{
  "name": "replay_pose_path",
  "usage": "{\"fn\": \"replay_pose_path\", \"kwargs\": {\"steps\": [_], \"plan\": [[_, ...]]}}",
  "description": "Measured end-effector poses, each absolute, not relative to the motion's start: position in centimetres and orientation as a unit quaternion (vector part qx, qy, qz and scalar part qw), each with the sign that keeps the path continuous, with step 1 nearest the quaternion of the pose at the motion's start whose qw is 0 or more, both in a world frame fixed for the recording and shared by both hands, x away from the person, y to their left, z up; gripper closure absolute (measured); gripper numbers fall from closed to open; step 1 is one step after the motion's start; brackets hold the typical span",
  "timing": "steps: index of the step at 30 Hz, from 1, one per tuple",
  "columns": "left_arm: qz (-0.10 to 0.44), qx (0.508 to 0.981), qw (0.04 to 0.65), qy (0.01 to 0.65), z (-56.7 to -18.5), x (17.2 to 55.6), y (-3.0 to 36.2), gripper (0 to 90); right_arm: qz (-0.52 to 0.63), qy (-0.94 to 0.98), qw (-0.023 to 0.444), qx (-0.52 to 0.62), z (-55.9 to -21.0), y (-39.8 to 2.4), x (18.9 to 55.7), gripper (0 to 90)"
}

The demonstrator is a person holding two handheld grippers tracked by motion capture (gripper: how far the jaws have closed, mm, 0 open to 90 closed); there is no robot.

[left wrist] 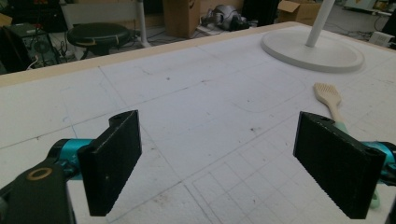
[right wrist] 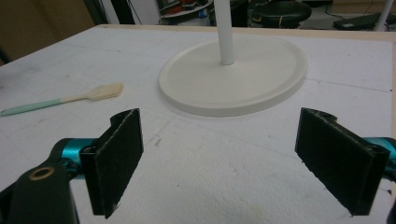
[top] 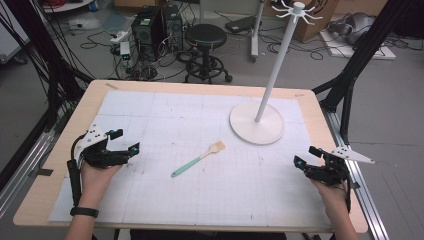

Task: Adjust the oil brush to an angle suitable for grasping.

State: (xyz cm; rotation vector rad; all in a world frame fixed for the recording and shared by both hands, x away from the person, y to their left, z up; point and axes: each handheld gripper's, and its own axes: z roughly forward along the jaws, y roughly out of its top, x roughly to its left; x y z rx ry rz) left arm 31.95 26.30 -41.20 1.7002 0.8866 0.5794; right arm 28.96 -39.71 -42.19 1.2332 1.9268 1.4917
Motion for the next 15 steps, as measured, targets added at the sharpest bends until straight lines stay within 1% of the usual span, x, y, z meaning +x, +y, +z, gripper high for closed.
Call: {"fn": "replay_pose_path", "kwargs": {"steps": [7, 15], "plan": [[0.235, 0.717, 0.540, 0.372, -41.1, 32.0, 26.0, 12.9, 0.533, 0.689, 0.206, 0.446, -42.0, -40.0, 28.7, 14.1], [0.217, 0.720, 0.555, 0.354, -40.5, 31.8, 24.9, 12.9, 0.535, 0.690, 0.209, 0.441, -41.6, -39.8, 28.6, 14.0]]}}
